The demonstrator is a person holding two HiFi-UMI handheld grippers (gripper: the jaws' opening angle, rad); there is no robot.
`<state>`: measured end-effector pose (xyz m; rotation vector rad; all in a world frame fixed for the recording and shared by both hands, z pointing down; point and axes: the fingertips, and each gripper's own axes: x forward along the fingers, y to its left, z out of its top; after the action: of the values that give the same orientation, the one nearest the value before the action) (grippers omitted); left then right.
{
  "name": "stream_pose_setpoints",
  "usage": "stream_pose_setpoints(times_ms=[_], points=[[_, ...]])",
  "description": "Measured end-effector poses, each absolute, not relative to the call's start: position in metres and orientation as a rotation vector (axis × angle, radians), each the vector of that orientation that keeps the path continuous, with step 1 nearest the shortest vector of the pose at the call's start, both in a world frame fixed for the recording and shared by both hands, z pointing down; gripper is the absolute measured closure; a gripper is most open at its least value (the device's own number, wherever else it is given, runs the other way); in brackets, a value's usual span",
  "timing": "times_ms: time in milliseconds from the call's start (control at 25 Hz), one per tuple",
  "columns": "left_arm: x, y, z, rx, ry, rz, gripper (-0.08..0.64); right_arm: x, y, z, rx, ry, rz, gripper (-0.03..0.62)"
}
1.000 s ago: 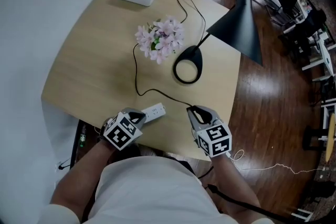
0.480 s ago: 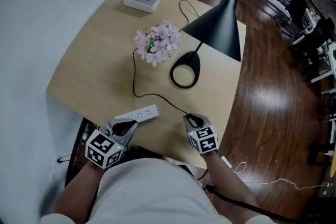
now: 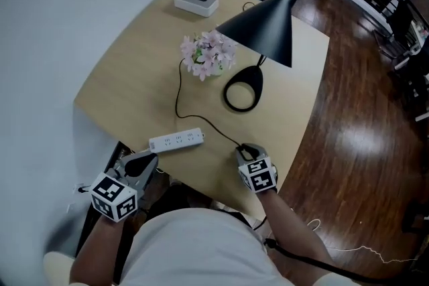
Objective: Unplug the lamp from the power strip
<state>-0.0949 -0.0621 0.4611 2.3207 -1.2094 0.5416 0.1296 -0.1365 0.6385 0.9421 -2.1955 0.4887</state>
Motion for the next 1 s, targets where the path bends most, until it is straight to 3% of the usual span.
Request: stream_pose_setpoints(times_ms=[560,1000], points=[[-0.097,0.018,0.445,2.220,-1.348,0.529,0.558,0.159,-0.122,0.642,0.914,-2.235,0.530,0.405],[-0.115,0.046,0.425,2.357,-1.302,0.384,0.558,0.188,-0.046,0.569,1.110,-2.266,0.559,0.402]])
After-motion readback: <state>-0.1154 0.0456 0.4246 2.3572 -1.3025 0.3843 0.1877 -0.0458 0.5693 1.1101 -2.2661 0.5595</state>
